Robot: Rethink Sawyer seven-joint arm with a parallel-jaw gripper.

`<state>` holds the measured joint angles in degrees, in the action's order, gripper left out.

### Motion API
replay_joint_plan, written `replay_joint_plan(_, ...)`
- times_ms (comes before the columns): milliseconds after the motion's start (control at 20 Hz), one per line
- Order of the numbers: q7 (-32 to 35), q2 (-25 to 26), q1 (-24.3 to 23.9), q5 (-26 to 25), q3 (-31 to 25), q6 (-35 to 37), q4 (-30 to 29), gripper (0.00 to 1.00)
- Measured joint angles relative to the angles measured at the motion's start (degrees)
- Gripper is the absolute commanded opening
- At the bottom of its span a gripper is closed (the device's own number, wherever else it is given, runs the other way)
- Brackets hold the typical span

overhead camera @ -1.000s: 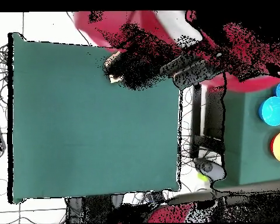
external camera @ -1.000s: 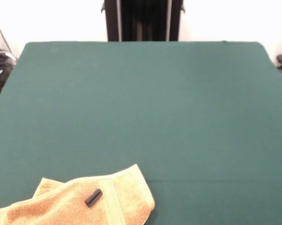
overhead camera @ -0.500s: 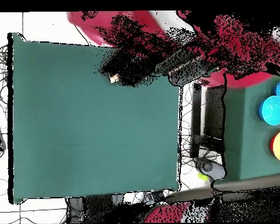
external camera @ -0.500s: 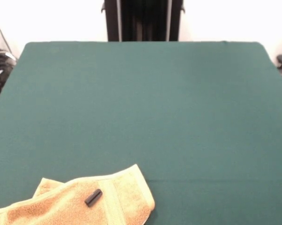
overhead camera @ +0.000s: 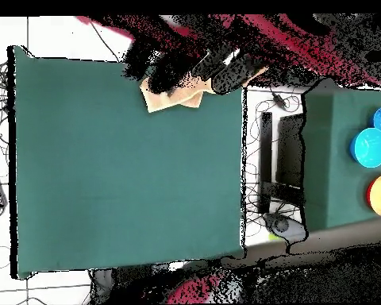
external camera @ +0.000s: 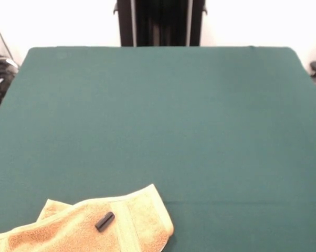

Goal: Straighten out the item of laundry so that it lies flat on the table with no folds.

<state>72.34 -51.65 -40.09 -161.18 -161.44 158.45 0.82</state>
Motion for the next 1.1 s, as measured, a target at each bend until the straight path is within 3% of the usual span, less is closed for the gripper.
replay_joint_plan(350,-5.04,-1.75,1.71,-3.87,6.99,1.09,-2.89,0.00)
replay_joint_plan(1100,-6.01,-1.57,1.58,-1.86,2.26,-8.92,-1.76,0.00)
